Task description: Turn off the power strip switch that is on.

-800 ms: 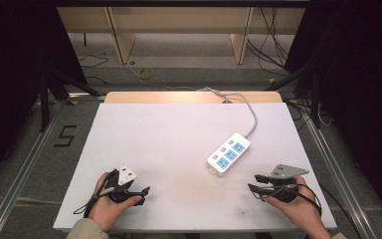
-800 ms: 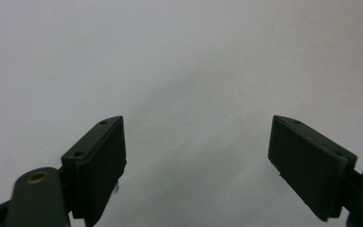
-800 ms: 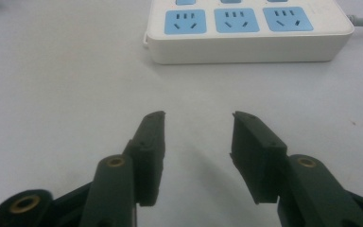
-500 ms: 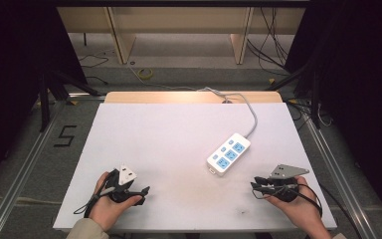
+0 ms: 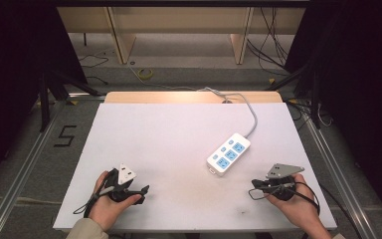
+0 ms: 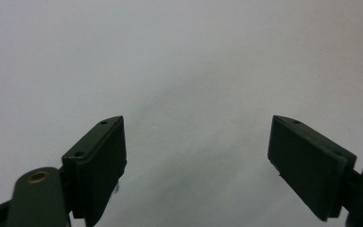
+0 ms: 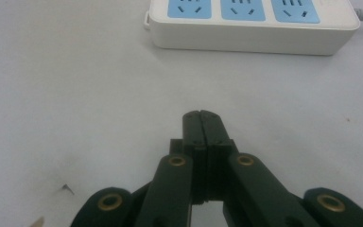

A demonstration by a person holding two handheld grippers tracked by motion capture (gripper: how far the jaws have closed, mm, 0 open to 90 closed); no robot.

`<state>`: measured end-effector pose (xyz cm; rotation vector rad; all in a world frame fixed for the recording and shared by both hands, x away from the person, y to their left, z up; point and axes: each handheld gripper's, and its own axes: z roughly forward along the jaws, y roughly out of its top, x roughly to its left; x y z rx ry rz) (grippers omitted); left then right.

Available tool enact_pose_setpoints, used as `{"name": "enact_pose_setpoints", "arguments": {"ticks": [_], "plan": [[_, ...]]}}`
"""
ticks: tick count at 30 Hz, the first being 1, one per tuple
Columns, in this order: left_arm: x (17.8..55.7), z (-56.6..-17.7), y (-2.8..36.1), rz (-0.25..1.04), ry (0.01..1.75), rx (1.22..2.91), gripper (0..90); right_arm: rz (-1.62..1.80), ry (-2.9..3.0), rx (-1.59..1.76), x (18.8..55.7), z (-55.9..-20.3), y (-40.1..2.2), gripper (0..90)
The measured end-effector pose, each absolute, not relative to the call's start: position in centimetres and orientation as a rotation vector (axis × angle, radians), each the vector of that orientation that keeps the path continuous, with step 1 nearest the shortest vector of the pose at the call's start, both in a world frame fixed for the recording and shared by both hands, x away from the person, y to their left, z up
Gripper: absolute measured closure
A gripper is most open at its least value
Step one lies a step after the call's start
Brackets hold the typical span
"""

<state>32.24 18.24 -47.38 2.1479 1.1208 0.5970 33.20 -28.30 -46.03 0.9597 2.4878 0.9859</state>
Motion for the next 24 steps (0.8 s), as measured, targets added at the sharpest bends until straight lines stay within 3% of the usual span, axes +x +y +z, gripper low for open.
{"name": "enact_pose_setpoints", "arguments": {"ticks": [24], "plan": [[32.4, -47.2, 18.1, 0.629, 1.112, 2.152, 19.8, 0.899, 2.567, 0.975, 34.4, -45.0, -27.5, 90.0]]}}
